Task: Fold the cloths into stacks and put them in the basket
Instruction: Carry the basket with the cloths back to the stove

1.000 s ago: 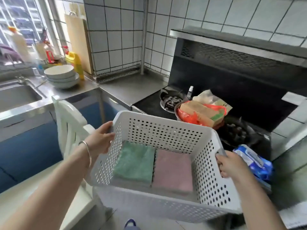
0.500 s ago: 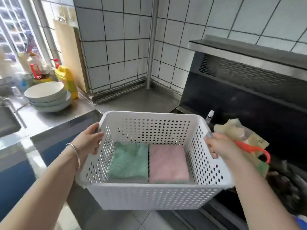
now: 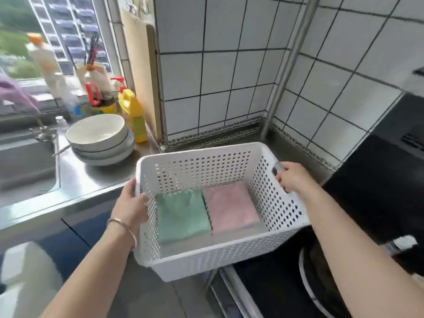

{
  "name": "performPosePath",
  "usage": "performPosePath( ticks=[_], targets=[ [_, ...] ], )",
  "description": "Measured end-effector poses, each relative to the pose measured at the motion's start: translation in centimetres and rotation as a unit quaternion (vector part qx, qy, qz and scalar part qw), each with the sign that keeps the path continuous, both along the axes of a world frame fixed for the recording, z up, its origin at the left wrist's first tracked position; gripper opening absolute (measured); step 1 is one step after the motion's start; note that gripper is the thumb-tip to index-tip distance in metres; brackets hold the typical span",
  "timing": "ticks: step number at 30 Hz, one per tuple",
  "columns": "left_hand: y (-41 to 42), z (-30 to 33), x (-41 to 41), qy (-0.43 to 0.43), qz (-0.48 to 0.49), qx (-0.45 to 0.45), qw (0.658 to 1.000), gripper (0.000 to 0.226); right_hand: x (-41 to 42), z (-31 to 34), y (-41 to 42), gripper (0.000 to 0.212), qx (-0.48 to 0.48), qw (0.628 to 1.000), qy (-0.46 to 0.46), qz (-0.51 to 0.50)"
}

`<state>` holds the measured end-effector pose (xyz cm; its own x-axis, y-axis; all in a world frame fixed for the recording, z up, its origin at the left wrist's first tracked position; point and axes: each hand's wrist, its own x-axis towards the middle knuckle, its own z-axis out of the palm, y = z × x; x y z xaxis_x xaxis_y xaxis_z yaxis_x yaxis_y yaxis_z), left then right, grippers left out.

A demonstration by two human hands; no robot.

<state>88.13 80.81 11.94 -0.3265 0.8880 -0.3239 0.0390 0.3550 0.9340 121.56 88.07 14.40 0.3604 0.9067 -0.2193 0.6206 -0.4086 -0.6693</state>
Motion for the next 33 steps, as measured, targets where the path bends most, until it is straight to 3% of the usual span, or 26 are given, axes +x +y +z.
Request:
performPosePath(
  ticks=[7, 16, 25, 33],
  targets=[
    [7.6, -2.3, 3.5, 0.003, 0.090, -0.011, 0.996, 0.058, 1.2, -2.3, 12.2, 0.030, -0.016, 0.999, 0.030, 0.036],
    [12.3, -3.4, 5.9, -0.015, 0.120, -0.015, 0.993, 0.055, 3.4, -4.0, 17.0, 0.033, -0.008, 0.999, 0.027, 0.042],
    [15.2, -4.6, 9.9, -0.047, 0.117, -0.013, 0.992, 0.054, 7.4, -4.1, 15.0, 0.046, -0.017, 0.968, -0.238, 0.072],
    [17.5, -4.8, 13.2, -0.073, 0.120, -0.006, 0.990, 0.054, 11.3, -4.9, 12.5, 0.052, -0.042, 0.971, -0.237, 0.005]
  ],
)
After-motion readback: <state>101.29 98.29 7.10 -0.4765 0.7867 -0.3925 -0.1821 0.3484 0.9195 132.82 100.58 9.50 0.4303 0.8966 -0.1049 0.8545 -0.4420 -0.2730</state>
